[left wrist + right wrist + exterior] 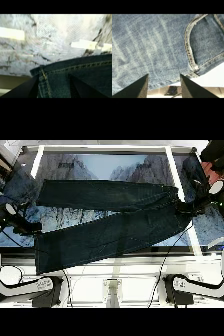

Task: Fold the clothes and pants, and hang the long-sleeved shirts on hangers.

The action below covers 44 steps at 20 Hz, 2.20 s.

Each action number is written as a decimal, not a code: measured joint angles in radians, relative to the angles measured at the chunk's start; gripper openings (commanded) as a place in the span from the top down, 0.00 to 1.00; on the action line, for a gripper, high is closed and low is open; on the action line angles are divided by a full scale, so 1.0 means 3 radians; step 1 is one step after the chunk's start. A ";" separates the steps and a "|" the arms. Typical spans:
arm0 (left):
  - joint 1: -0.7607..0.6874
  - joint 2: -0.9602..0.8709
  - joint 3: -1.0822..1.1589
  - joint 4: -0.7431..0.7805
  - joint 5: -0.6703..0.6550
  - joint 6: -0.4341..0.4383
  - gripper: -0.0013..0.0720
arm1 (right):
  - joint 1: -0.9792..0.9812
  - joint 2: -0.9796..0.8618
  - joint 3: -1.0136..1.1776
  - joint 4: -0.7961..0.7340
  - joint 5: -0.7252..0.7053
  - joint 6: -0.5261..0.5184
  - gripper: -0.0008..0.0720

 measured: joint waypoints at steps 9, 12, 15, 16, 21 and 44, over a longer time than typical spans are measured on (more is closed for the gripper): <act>0.0249 0.0008 -0.0100 0.0031 0.0231 0.0001 0.47 | 0.0000 0.0024 -0.0029 0.0001 0.0008 0.0008 0.39; 0.0259 -0.0043 -0.0112 -0.0148 0.0286 0.0097 0.91 | 0.0000 0.0024 -0.0029 0.0001 -0.0013 0.0010 0.39; 0.0266 -0.0080 -0.0114 -0.0149 0.0313 0.0148 0.95 | 0.0000 0.0024 -0.0029 0.0003 -0.0047 0.0024 0.39; 0.0271 -0.0079 -0.0102 -0.0142 0.0329 0.0154 0.95 | 0.0000 0.0024 -0.0029 0.0003 -0.0069 0.0025 0.39; 0.0251 -0.0094 0.0326 0.0045 0.0661 -0.0083 0.95 | 0.0000 0.0024 -0.0029 -0.0047 -0.0252 0.0128 0.39; 0.1016 -0.0301 0.1249 -0.0210 -0.0746 0.0144 0.41 | -0.0290 0.0107 -0.1247 -0.0181 -0.1488 0.0730 0.43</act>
